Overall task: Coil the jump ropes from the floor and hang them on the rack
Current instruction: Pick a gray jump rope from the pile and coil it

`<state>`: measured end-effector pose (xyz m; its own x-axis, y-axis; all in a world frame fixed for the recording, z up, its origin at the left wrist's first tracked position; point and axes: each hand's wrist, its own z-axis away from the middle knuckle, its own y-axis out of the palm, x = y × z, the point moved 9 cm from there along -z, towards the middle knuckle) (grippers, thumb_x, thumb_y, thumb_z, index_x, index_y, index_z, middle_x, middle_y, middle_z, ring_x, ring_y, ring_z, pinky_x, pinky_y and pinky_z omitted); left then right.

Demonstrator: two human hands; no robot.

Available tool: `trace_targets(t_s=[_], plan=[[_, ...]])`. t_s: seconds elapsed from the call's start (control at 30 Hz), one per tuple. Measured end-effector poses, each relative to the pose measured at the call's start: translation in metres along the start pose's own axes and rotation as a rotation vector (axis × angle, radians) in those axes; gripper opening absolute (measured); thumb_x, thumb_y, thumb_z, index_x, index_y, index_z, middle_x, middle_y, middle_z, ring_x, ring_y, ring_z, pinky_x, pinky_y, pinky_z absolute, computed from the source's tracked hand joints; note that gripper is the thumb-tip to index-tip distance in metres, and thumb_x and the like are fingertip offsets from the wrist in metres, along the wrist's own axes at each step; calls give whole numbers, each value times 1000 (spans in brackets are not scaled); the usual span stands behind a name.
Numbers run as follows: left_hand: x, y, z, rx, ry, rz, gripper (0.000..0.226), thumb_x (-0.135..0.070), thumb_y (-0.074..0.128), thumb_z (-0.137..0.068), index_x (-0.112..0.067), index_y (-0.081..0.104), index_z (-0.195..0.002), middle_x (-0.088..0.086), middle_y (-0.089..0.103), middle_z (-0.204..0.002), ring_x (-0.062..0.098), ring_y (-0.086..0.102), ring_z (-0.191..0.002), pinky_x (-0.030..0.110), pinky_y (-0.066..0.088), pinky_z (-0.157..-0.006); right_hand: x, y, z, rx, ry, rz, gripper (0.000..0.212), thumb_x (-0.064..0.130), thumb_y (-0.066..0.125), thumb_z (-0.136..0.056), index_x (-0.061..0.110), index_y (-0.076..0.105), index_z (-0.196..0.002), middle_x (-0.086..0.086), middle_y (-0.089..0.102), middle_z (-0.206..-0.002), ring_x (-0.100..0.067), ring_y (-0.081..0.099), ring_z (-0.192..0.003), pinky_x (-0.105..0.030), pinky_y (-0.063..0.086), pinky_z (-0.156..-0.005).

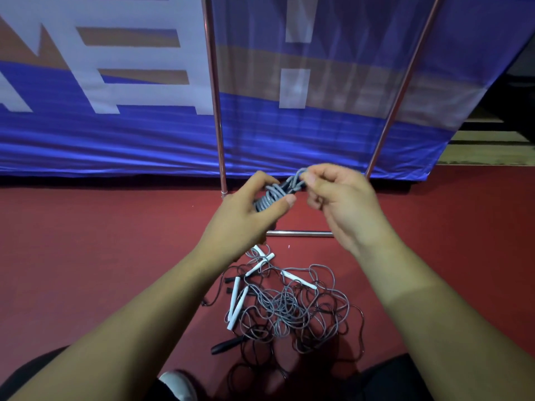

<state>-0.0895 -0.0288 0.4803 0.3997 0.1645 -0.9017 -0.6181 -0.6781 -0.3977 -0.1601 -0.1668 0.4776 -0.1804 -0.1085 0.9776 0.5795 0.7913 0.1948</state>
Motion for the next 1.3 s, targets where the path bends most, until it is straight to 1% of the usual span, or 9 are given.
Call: trace_targets(t_s=[0.1,0.23,0.43,0.6,0.7,0.77,0.87,1.07,1.3], plan=[[2,13,-6,44,-93,298,12,-31,65,-95,-22,58,-90,13,57,-66,23,54,-46,28,45,-45,15,-10,-8,-52,-36,-122,18,-7,51,-94,4,61,-84,-4,45,-67,-8,33,-53,-23,27,-50],[4,25,-10,102,-139,454,12,-29,59,-98,-16,58,-99,19,56,-73,19,57,-45,24,44,-42,19,-15,-13,-74,-34,-133,19,-4,51,-96,8,59,-83,-5,50,-70,-10,42,-54,-22,32,-48],[4,17,-11,96,-84,397,29,-22,63,-96,-14,55,-123,14,60,-77,14,63,-57,28,52,-52,36,-1,-17,16,-72,132,15,7,57,-98,14,60,-85,1,66,-75,-12,56,-55,-23,43,-46],[-26,-1,-39,45,15,371,49,-14,69,-92,-42,49,-127,16,61,-81,22,59,-67,36,55,-63,87,14,-43,14,-135,270,16,10,58,-97,15,63,-82,1,67,-76,-16,55,-57,-26,43,-49],[-58,-21,-65,-8,66,355,40,-22,67,-94,-36,52,-128,16,64,-82,25,61,-67,41,58,-68,134,31,-64,29,-202,305,17,9,57,-97,15,61,-81,0,64,-75,-15,54,-57,-25,43,-48],[-81,-37,-84,-46,70,358,30,-31,66,-95,-31,56,-123,15,66,-81,22,65,-67,42,61,-66,165,42,-77,33,-236,317,17,9,56,-97,15,61,-81,0,63,-75,-14,54,-57,-23,43,-47],[-121,-65,-111,-123,118,342,16,-41,62,-95,-32,60,-108,5,67,-74,19,65,-61,30,55,-53,210,56,-97,38,-277,320,17,11,56,-98,15,62,-82,0,64,-77,-12,53,-56,-21,42,-47],[-175,-98,-163,-179,168,373,12,-39,62,-95,-27,61,-92,-5,63,-64,24,68,-66,47,61,-54,275,73,-137,44,-356,388,20,11,57,-98,15,63,-79,-1,65,-74,-12,56,-56,-24,45,-50],[-196,-123,-215,-127,195,527,30,-29,45,-102,-30,63,-79,16,62,-71,29,60,-54,35,52,-55,319,94,-190,-62,-470,189,27,2,53,-98,7,60,-73,-6,48,-56,-8,44,-41,-24,45,-43]])
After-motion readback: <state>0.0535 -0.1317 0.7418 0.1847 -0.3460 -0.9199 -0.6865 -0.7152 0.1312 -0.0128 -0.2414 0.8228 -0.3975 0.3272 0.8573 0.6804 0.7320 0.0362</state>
